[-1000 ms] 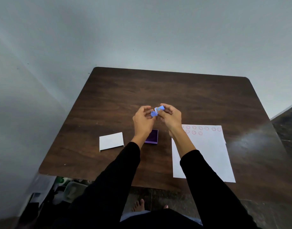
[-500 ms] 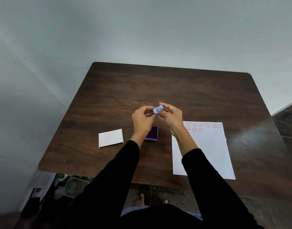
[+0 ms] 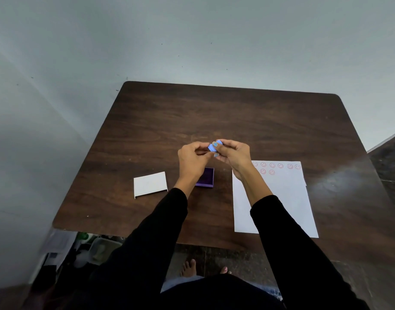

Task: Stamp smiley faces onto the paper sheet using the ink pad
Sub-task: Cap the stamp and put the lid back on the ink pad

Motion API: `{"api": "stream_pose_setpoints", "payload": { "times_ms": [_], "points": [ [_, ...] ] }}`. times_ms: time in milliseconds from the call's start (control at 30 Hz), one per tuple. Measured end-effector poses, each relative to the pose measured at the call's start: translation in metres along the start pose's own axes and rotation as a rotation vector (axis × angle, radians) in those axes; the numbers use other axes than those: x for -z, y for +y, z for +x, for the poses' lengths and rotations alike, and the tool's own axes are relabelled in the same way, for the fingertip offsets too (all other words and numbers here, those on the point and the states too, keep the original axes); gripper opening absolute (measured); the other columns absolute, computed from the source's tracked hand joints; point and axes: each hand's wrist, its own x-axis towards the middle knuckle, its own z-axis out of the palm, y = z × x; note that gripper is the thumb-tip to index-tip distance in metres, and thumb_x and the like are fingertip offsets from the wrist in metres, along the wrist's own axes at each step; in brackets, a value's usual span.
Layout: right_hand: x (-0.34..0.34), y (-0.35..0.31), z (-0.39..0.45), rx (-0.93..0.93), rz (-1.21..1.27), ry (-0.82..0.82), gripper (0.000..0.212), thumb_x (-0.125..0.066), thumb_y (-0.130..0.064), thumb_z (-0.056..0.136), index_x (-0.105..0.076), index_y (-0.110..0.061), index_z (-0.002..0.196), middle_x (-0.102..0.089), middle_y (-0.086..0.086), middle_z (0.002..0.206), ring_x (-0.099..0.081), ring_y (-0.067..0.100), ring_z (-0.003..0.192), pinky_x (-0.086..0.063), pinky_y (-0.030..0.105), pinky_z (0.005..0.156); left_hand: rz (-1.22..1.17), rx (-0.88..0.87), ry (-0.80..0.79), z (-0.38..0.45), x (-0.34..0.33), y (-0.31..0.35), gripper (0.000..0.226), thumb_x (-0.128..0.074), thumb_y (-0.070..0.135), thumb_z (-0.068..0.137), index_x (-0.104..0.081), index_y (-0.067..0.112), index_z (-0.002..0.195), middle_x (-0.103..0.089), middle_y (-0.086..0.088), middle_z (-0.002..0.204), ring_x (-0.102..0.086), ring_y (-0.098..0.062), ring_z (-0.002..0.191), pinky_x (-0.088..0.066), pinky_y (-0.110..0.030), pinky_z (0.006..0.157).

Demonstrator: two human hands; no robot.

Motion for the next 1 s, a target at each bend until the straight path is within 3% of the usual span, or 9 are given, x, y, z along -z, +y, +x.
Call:
{"api": "stream_pose_setpoints", "payload": {
  "times_ms": [200, 333, 467, 633, 833, 1000],
  "points": [
    [0.003, 0.008, -0.006, 0.038, -0.127, 0.042, 0.026, -0.073, -0.007, 0.078, -0.065, 0.000, 0.102, -0.069, 0.018, 0.097, -0.069, 0.021, 0.085, -0.060, 0.025, 0.068, 0.050, 0.003, -0.054, -0.005, 0.001, -0.007, 0.031, -0.080, 0.006, 0.069, -0.072, 0.008, 0.099, -0.073, -0.002, 0.088, -0.068, -0.002, 0.075, -0.055, -0.012, 0.070],
    [0.017, 0.017, -0.011, 0.259, -0.689, 0.139, 0.017, -0.072, -0.008, 0.075, -0.069, -0.010, 0.092, -0.070, 0.007, 0.085, -0.065, 0.016, 0.079, -0.054, 0.027, 0.074, 0.077, 0.091, -0.060, -0.005, 0.009, -0.012, 0.048, -0.078, 0.000, 0.069, -0.064, 0.005, 0.115, -0.067, 0.000, 0.101, -0.064, -0.009, 0.088, -0.050, -0.011, 0.075],
    [0.029, 0.028, -0.019, 0.261, -0.952, 0.066, 0.016, -0.070, -0.007, 0.072, -0.070, -0.011, 0.087, -0.072, 0.010, 0.086, -0.064, 0.018, 0.076, -0.049, 0.026, 0.073, 0.133, 0.133, 0.036, -0.010, 0.019, -0.023, 0.035, -0.066, 0.005, 0.083, -0.061, 0.008, 0.118, -0.068, -0.005, 0.111, -0.061, -0.007, 0.089, -0.044, -0.009, 0.074],
    [0.029, 0.036, -0.023, 0.242, -1.037, 0.075, 0.017, -0.070, -0.008, 0.075, -0.070, -0.010, 0.092, -0.072, 0.012, 0.092, -0.062, 0.020, 0.078, -0.051, 0.028, 0.073, 0.139, 0.188, 0.083, -0.020, 0.025, -0.034, 0.031, -0.060, 0.008, 0.088, -0.059, 0.007, 0.119, -0.068, -0.009, 0.113, -0.060, -0.010, 0.092, -0.047, -0.022, 0.086],
    [0.028, 0.040, -0.030, 0.275, -1.091, 0.082, 0.020, -0.067, -0.004, 0.074, -0.071, -0.008, 0.093, -0.073, 0.014, 0.094, -0.065, 0.027, 0.085, -0.044, 0.024, 0.071, 0.111, 0.206, 0.084, -0.027, 0.029, -0.035, 0.030, -0.058, 0.008, 0.089, -0.059, 0.006, 0.119, -0.067, -0.009, 0.113, -0.060, -0.011, 0.094, -0.046, -0.020, 0.085],
    [0.025, 0.039, -0.033, 0.219, -1.097, 0.070, 0.028, -0.069, -0.004, 0.075, -0.068, -0.006, 0.103, -0.071, 0.015, 0.105, -0.064, 0.027, 0.094, -0.047, 0.027, 0.078, 0.093, 0.234, 0.106, -0.031, 0.036, -0.036, 0.031, -0.059, 0.009, 0.089, -0.058, 0.009, 0.120, -0.066, -0.006, 0.112, -0.059, -0.009, 0.093, -0.046, -0.019, 0.083]
  ]
}}
